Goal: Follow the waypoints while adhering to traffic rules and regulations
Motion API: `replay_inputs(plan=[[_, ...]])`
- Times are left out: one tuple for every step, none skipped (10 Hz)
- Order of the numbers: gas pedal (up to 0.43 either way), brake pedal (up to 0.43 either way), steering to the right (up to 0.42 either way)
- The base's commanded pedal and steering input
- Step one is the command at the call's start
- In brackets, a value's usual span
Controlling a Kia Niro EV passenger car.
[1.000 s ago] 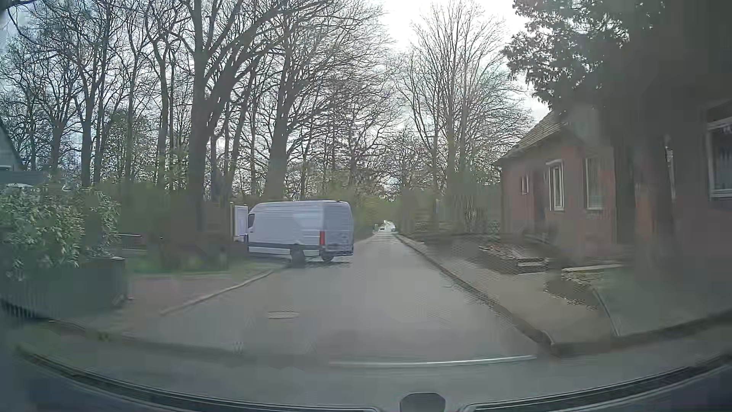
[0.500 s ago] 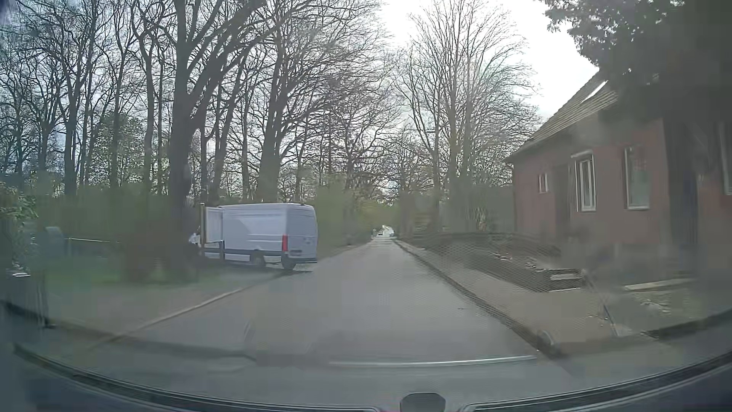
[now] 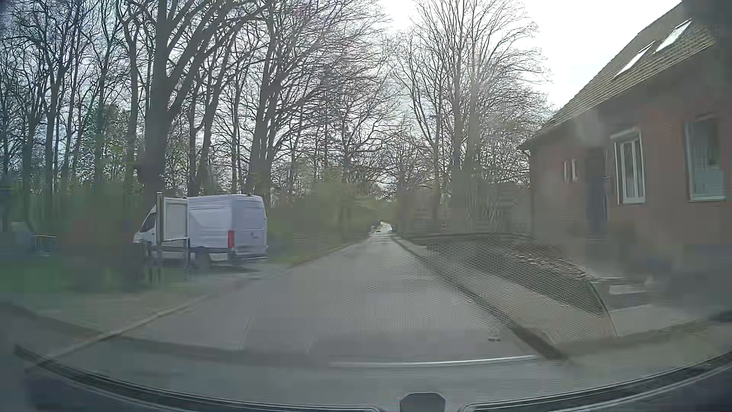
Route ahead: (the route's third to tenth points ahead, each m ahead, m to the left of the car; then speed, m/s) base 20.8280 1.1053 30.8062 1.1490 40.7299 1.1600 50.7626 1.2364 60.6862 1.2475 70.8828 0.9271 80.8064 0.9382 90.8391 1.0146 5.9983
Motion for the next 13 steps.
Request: replay_inputs(plan=[[0.169,0.0,0.004],[0.169,0.0,0.004],[0.169,0.0,0.004],[0.169,0.0,0.003],[0.169,0.0,0.002],[0.169,0.0,0.002],[0.169,0.0,0.002],[0.169,0.0,0.002],[0.169,0.0,0.002],[0.169,0.0,0.001],[0.169,0.0,0.001],[0.169,0.0,0.001],[0.169,0.006,0.001]])
